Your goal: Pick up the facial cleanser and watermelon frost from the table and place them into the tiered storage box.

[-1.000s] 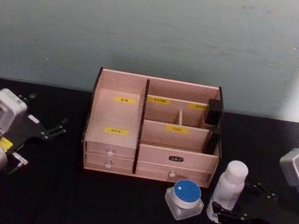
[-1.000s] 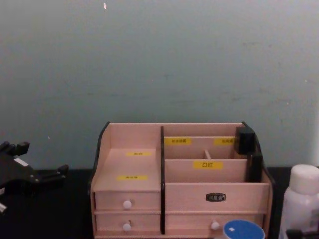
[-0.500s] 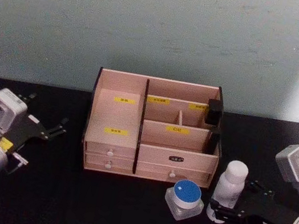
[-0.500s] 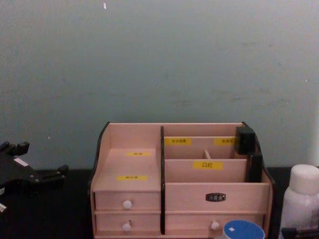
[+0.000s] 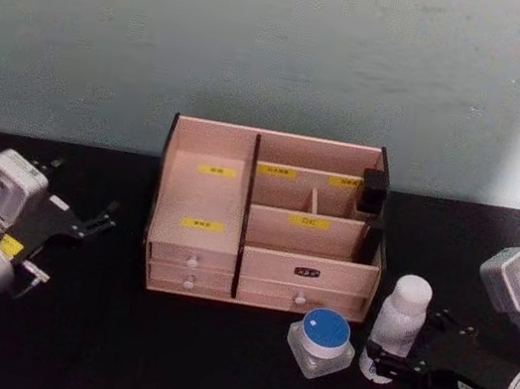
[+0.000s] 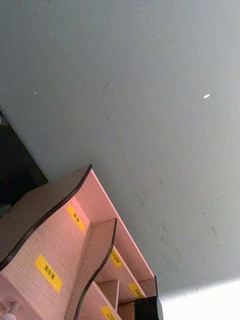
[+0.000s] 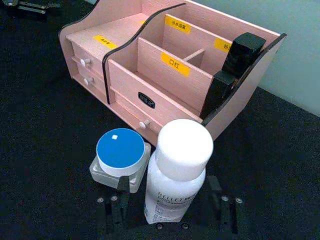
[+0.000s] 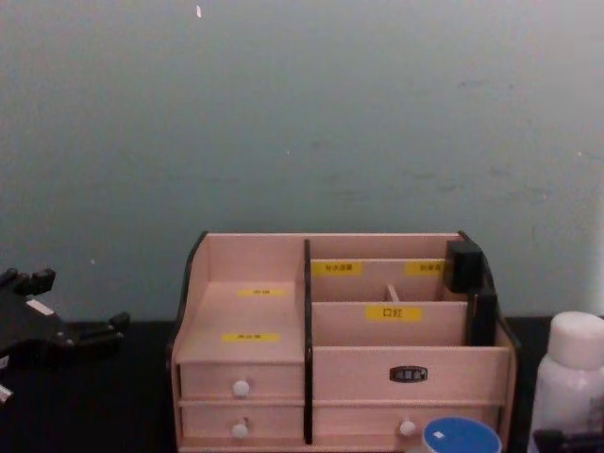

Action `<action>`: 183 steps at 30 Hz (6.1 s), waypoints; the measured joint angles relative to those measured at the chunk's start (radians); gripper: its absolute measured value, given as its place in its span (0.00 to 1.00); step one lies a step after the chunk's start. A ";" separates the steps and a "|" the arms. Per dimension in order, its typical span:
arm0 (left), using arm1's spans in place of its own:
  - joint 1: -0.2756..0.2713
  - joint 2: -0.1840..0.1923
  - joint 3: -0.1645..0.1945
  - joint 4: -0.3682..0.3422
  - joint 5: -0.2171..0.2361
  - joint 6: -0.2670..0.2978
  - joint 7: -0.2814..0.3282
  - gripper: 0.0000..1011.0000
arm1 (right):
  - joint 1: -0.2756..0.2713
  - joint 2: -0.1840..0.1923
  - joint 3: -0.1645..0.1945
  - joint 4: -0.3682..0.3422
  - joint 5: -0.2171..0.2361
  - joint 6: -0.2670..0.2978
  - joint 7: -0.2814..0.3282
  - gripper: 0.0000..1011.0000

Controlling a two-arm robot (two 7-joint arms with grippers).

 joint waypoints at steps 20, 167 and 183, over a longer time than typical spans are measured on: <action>0.000 0.000 0.000 0.000 0.000 0.000 0.000 0.99 | 0.000 0.001 0.000 -0.001 0.002 -0.001 -0.001 0.59; 0.000 0.000 0.000 0.000 0.000 0.000 0.000 0.99 | 0.621 -0.404 -0.218 0.605 -0.076 0.029 0.061 0.59; 0.000 0.000 0.000 0.000 0.000 0.000 0.000 0.99 | 0.613 -0.409 -0.215 0.613 -0.096 0.025 0.064 0.59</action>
